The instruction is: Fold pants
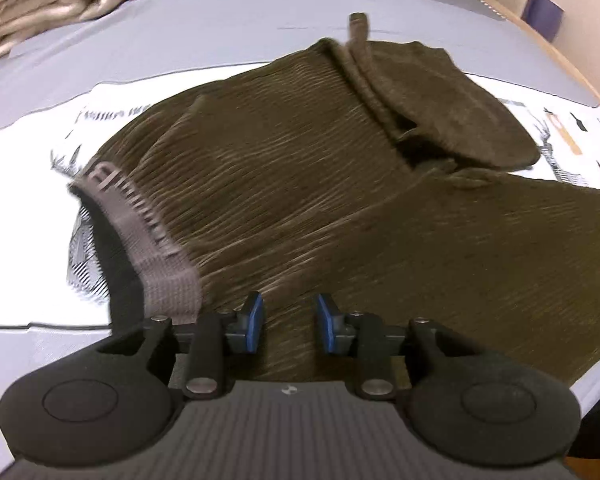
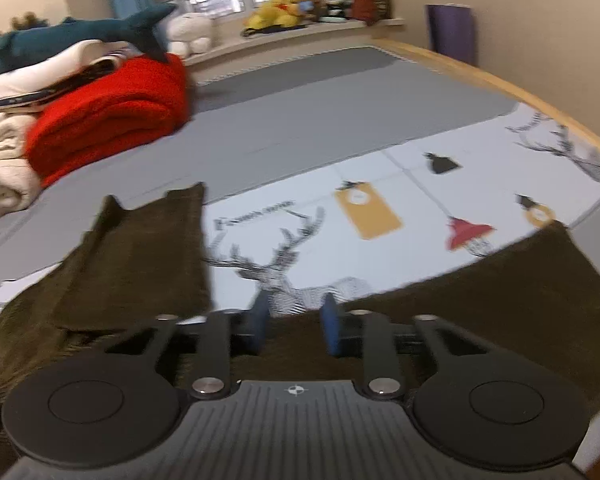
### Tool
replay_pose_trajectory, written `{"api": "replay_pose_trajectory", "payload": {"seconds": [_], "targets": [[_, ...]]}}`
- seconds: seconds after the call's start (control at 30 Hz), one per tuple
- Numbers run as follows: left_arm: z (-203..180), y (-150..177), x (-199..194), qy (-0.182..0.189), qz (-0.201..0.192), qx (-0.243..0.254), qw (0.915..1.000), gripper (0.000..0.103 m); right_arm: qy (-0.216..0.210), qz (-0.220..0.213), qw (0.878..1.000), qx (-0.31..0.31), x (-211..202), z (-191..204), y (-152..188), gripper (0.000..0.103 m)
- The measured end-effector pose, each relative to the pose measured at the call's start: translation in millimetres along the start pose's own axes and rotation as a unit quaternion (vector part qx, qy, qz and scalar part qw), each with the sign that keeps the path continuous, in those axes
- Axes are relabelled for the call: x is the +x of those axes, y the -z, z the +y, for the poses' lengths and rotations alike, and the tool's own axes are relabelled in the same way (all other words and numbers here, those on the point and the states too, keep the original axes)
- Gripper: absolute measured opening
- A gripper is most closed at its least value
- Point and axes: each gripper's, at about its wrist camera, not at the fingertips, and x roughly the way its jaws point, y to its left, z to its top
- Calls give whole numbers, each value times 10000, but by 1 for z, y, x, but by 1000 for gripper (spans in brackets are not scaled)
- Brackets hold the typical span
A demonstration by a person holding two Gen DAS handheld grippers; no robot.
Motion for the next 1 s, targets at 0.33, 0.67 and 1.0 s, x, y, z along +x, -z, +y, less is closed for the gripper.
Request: {"api": "replay_pose_trajectory", "payload": {"seconds": [0.33,0.67,1.0], "targets": [[-35,-27,2,300,-502,47,9983,31,-539,-289,9979,-208,44,47,-24,24],[-83,-49,0,-176,-1572,200,9872,32,-649,68,9966,-511,129,80,-51,25],[-113,-81,23,37,-1226,229,9922,46,-730,695,9948,-142,209,88,-56,51]]}}
